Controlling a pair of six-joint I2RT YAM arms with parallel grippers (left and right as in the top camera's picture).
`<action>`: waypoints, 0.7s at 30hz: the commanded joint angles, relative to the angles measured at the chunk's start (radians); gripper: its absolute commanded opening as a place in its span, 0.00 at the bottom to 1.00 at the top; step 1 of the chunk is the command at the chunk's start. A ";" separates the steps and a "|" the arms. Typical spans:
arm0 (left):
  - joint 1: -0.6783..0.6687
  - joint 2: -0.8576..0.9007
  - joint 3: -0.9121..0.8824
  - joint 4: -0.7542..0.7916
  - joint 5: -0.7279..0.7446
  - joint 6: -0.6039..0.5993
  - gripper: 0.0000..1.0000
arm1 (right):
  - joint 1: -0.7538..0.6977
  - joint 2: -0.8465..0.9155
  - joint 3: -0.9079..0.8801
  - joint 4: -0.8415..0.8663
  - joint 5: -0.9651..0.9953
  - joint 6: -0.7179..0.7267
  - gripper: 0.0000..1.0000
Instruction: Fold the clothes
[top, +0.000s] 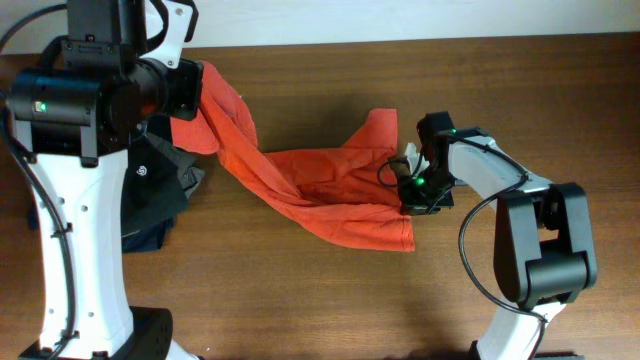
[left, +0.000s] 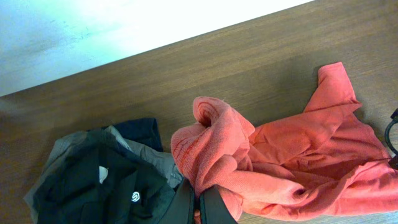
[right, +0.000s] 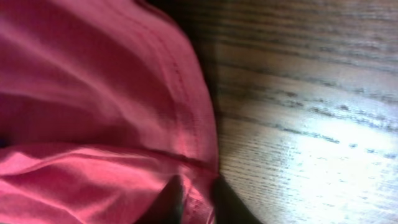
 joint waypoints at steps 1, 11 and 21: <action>0.001 -0.028 0.009 0.007 0.008 -0.015 0.01 | 0.003 -0.003 -0.003 0.006 -0.008 -0.005 0.11; 0.001 -0.029 0.009 0.006 0.007 -0.015 0.01 | 0.002 -0.290 0.066 -0.086 0.073 -0.015 0.05; 0.002 -0.029 0.009 0.018 0.007 -0.007 0.01 | -0.047 -0.638 0.075 -0.156 0.276 0.104 0.05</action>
